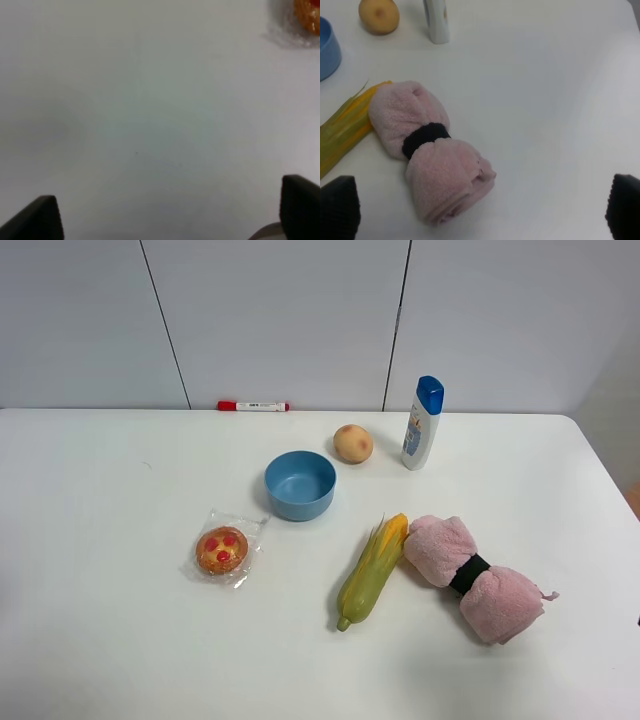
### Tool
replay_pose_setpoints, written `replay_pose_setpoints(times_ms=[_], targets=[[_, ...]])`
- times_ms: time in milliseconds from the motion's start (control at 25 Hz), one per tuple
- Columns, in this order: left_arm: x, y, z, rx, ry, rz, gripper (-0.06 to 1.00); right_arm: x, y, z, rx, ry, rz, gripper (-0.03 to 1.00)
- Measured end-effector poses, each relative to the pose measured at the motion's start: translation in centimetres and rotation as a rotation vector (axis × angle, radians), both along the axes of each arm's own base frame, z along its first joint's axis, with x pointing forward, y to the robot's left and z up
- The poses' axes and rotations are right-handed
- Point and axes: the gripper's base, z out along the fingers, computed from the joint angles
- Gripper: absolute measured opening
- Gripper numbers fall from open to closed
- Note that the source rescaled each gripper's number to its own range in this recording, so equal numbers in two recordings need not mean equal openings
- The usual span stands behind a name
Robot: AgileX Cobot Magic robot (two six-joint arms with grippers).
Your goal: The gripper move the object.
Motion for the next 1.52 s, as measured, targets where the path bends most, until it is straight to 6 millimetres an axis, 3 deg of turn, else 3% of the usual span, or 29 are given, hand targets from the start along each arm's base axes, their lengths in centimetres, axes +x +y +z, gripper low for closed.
replay_pose_setpoints(times_ms=[240, 520, 1520], targets=[[-2.7, -0.6, -2.4, -0.040, -0.047, 0.001, 0.87, 0.0, 0.0, 0.0, 0.000, 0.000, 0.000, 1.00], [-4.2, -0.8, -4.0, -0.048, -0.085, 0.003, 0.87, 0.0, 0.0, 0.0, 0.000, 0.000, 0.000, 1.00], [-9.4, -1.0, -2.5, -0.086, -0.444, 0.106, 0.86, 0.0, 0.0, 0.0, 0.000, 0.000, 0.000, 1.00]])
